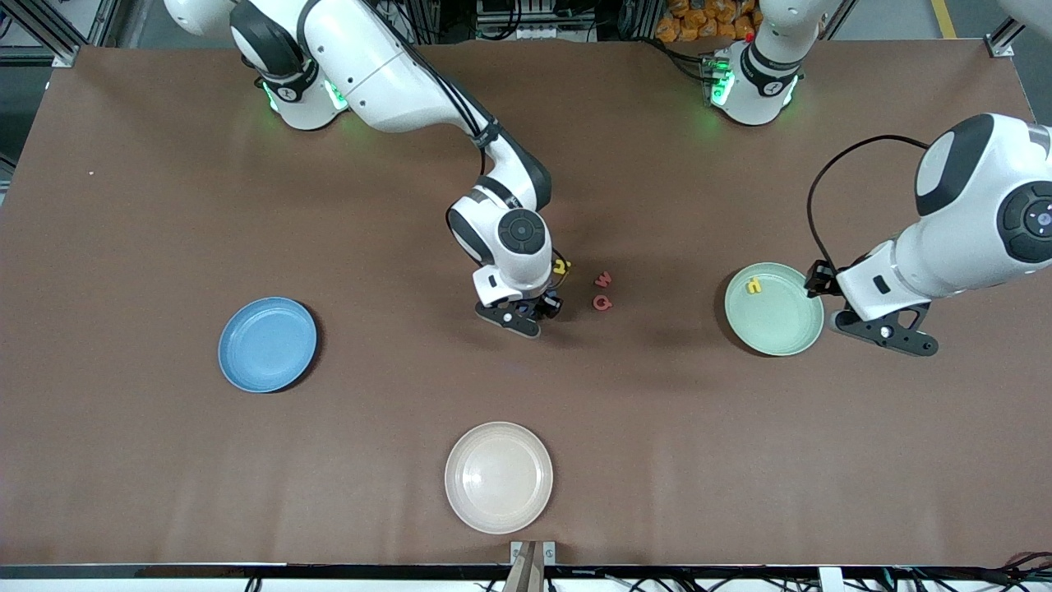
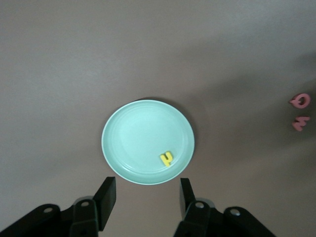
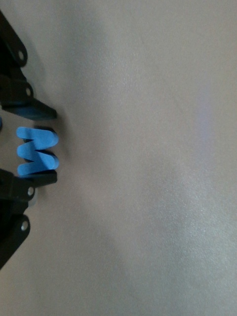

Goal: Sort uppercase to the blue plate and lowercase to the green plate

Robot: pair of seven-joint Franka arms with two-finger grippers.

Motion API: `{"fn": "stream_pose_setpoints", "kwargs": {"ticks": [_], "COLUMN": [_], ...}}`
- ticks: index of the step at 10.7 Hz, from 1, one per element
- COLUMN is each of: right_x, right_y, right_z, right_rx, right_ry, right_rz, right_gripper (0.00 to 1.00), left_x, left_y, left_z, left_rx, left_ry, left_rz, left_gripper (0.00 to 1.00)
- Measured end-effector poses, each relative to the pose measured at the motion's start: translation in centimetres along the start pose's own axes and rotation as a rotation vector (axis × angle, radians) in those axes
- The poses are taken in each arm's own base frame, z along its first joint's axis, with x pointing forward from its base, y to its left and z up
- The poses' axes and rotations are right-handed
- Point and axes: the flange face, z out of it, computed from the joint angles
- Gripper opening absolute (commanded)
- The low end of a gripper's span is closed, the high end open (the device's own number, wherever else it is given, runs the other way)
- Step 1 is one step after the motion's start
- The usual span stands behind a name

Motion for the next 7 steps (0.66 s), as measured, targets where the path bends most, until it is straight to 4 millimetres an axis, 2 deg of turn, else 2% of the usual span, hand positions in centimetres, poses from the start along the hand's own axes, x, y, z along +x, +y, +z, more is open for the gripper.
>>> {"fn": "stream_pose_setpoints", "kwargs": {"ticks": [2,5,7], "right_x": [0.0,0.2,1.9], "right_y": [-0.1,-0.1,0.5], "right_z": [-0.1,-0.2,-1.4], "right_rx": [0.001,0.001,-0.017], "right_ry": [0.001,0.002,0.003], "right_rz": [-0.001,-0.014,-0.023], "right_gripper": [0.02,0.00,0.00], "left_x": [0.1,0.2,0.2], "left_y": [0.4,0.5,0.9], "left_z": [-0.1,-0.3,-0.6], "left_rx": [-0.029,-0.039,-0.035], "left_ry": [-0.009,-0.011,-0.009], "left_rz": [-0.041,-0.087,-0.101], "left_gripper": [0.63,0.63,0.63]}}
